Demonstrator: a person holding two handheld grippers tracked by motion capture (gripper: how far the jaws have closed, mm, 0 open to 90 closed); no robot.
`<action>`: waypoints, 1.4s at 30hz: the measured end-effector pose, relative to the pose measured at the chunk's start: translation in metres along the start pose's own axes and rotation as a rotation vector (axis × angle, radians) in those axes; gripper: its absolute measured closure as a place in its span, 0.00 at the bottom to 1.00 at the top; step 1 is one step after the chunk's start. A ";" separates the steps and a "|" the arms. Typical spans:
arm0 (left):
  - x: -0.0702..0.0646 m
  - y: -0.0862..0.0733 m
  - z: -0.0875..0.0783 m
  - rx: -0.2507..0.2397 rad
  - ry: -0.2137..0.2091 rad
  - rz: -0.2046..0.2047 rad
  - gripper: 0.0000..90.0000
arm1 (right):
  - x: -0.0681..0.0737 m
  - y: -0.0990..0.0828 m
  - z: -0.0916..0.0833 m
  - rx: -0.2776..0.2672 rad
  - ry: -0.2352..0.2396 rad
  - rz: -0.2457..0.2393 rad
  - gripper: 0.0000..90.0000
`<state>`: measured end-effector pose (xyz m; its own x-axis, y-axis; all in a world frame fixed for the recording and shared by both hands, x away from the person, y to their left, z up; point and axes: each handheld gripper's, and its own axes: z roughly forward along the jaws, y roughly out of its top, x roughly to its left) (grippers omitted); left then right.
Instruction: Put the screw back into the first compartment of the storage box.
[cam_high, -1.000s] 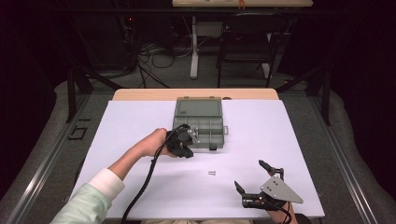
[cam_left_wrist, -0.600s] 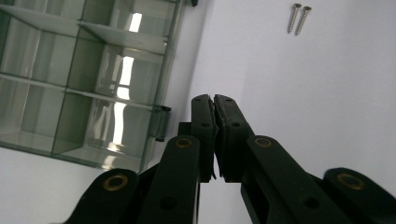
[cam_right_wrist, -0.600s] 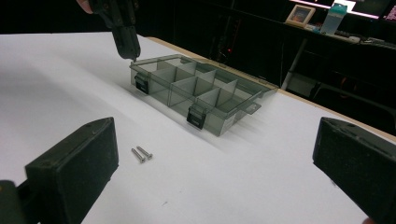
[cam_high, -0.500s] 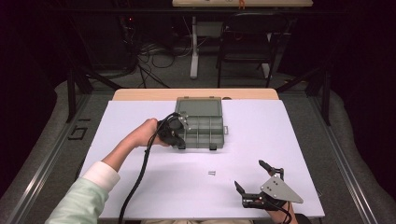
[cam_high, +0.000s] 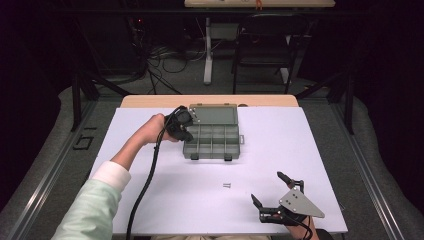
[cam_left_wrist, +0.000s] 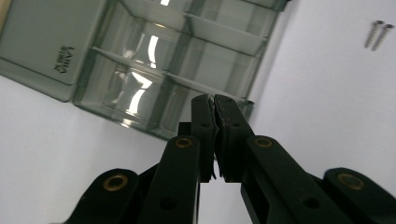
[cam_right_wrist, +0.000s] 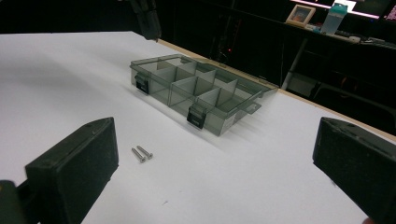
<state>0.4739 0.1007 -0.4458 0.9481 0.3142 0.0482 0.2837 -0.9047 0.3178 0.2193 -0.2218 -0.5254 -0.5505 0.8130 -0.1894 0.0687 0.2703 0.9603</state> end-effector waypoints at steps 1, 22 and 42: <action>0.002 0.001 0.000 -0.004 0.008 -0.006 0.97 | 0.000 0.000 0.000 0.000 0.000 0.001 0.00; 0.034 0.013 0.028 0.010 0.068 -0.113 0.96 | 0.000 0.000 0.000 0.000 0.006 -0.001 0.00; 0.038 0.009 0.037 -0.031 0.064 -0.211 0.52 | 0.000 0.000 0.000 -0.003 0.007 -0.001 0.00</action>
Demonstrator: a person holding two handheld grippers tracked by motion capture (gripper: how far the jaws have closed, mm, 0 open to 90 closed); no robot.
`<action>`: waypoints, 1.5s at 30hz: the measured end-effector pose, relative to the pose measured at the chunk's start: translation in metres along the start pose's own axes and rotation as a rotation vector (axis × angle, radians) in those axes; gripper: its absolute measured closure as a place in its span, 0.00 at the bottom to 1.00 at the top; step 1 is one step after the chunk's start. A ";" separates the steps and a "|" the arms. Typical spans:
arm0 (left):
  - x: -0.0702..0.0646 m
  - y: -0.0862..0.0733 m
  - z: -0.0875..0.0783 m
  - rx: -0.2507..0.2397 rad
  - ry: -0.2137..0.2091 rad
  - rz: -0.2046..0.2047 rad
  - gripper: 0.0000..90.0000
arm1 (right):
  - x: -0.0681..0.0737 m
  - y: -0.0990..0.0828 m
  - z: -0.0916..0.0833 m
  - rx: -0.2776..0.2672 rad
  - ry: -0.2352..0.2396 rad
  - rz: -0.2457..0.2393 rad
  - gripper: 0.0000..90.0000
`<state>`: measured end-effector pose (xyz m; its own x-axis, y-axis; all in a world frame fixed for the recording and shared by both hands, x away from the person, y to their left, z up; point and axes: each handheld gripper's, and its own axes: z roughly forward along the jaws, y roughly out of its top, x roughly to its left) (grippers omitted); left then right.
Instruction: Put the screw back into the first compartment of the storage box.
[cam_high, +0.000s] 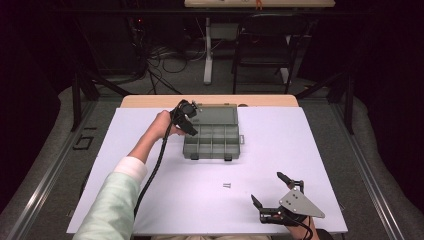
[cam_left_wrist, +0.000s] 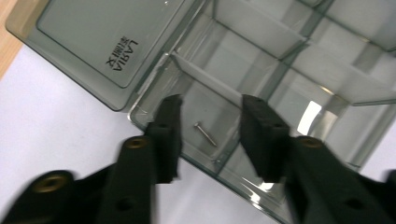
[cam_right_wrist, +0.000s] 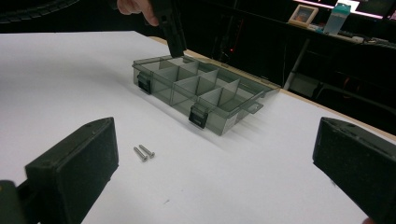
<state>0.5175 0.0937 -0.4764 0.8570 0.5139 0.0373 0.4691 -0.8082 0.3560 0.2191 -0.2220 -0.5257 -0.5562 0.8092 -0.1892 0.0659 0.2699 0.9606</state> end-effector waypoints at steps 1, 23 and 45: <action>-0.002 0.000 -0.002 -0.008 -0.010 0.004 0.45 | 0.000 0.000 0.000 0.003 0.002 -0.003 0.00; -0.080 -0.020 -0.037 -0.075 -0.065 0.240 0.03 | 0.000 0.000 0.002 0.009 0.008 -0.006 0.00; -0.130 -0.010 -0.011 -0.076 -0.115 0.336 0.00 | 0.001 0.000 0.002 0.011 0.014 -0.006 0.00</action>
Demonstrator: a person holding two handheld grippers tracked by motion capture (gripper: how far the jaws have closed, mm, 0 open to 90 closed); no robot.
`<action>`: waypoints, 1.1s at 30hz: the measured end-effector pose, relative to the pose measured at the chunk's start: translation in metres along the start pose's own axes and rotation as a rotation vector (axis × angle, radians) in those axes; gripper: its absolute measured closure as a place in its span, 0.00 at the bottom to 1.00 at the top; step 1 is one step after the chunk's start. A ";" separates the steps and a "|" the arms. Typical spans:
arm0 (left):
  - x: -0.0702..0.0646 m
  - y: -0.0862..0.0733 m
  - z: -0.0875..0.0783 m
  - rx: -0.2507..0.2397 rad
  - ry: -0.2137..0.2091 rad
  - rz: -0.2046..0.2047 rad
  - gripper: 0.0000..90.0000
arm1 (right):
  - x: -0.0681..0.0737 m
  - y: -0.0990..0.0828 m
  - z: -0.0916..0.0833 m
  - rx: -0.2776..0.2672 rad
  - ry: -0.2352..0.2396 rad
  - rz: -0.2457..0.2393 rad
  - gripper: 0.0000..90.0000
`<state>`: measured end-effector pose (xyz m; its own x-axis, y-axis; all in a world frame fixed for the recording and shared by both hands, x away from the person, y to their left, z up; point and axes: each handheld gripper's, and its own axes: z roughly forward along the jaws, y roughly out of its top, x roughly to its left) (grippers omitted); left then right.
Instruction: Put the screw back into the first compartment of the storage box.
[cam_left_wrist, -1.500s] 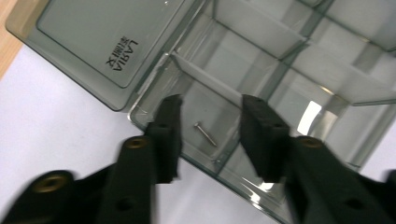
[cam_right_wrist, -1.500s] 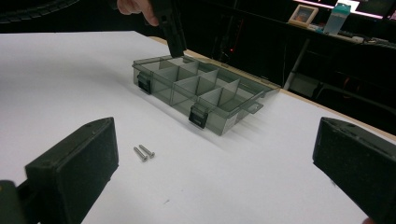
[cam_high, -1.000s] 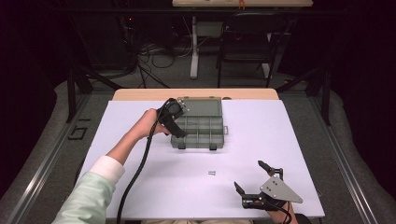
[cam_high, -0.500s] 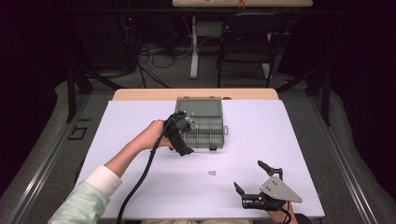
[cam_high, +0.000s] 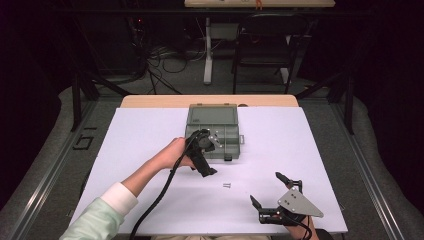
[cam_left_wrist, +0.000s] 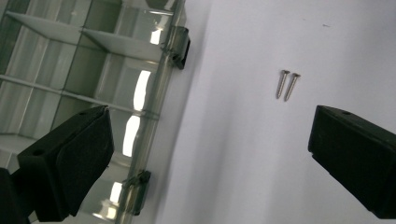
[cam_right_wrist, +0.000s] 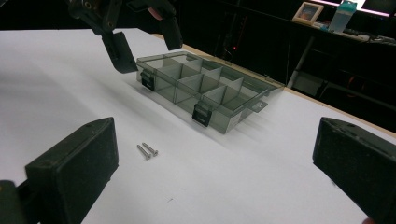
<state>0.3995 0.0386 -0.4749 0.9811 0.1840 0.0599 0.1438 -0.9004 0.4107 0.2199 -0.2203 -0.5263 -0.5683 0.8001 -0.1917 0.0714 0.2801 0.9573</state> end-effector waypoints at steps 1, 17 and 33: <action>-0.002 0.001 0.002 0.001 -0.006 -0.002 0.01 | 0.000 0.000 0.000 0.000 -0.003 -0.002 0.00; -0.016 0.010 0.031 0.019 -0.066 0.036 0.37 | 0.000 0.000 0.000 0.003 0.000 -0.005 0.00; -0.025 0.020 0.050 0.044 -0.151 0.071 0.69 | 0.001 0.000 0.000 0.008 0.001 -0.014 0.00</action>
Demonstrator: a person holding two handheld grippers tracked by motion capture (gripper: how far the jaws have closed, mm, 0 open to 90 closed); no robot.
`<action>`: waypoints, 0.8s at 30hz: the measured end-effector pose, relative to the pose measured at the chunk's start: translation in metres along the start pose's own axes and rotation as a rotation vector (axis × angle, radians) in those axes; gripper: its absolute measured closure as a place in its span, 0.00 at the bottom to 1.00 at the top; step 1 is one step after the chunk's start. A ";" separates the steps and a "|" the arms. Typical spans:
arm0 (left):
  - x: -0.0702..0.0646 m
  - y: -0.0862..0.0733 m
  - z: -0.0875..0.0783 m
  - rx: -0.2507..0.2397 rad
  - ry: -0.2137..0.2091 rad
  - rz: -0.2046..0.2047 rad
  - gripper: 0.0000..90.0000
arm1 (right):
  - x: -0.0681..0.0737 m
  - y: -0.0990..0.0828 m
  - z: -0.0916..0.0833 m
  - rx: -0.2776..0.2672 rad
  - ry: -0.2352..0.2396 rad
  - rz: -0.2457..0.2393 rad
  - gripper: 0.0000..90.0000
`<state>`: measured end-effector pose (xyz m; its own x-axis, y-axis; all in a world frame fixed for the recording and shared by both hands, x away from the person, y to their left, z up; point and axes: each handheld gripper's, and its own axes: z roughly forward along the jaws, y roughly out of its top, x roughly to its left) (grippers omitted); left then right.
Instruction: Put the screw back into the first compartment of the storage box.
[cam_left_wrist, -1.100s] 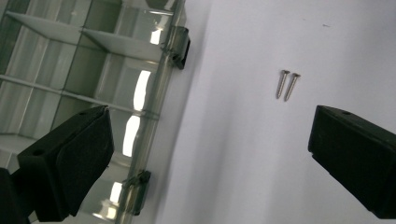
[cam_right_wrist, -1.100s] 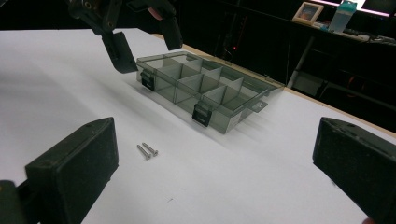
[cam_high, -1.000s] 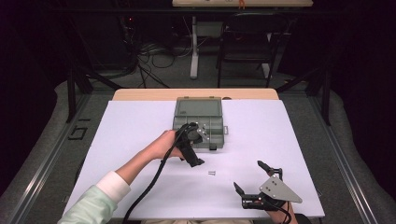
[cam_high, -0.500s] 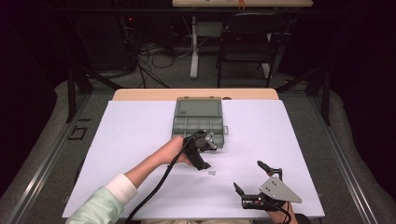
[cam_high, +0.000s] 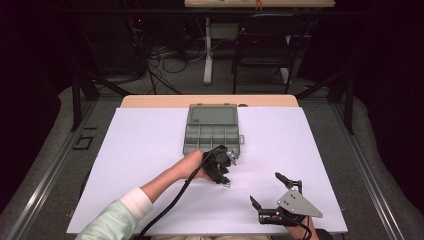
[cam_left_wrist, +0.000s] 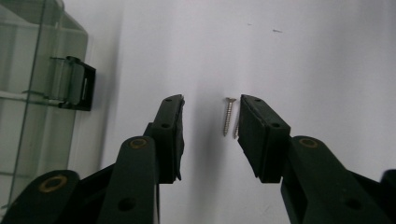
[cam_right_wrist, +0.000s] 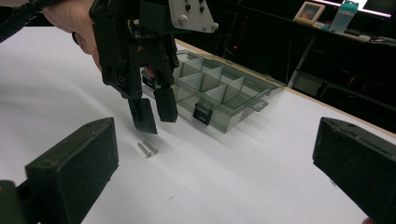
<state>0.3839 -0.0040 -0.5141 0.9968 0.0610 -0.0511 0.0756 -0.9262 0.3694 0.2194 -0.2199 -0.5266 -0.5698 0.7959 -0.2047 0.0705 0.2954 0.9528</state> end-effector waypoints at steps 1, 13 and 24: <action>0.000 0.000 0.001 0.007 -0.006 0.002 0.71 | 0.000 0.000 0.000 -0.003 0.001 0.001 0.00; 0.000 0.002 0.013 0.035 -0.027 0.008 0.82 | 0.000 0.000 0.001 -0.003 0.000 0.000 0.00; -0.002 0.001 0.016 0.053 0.002 0.022 0.94 | 0.001 0.000 0.001 0.004 0.000 -0.003 0.00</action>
<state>0.3814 -0.0107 -0.5285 0.9983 0.0408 -0.0418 0.0520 -0.9457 0.3209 0.2197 -0.2189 -0.5273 -0.5696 0.7952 -0.2079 0.0722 0.3004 0.9511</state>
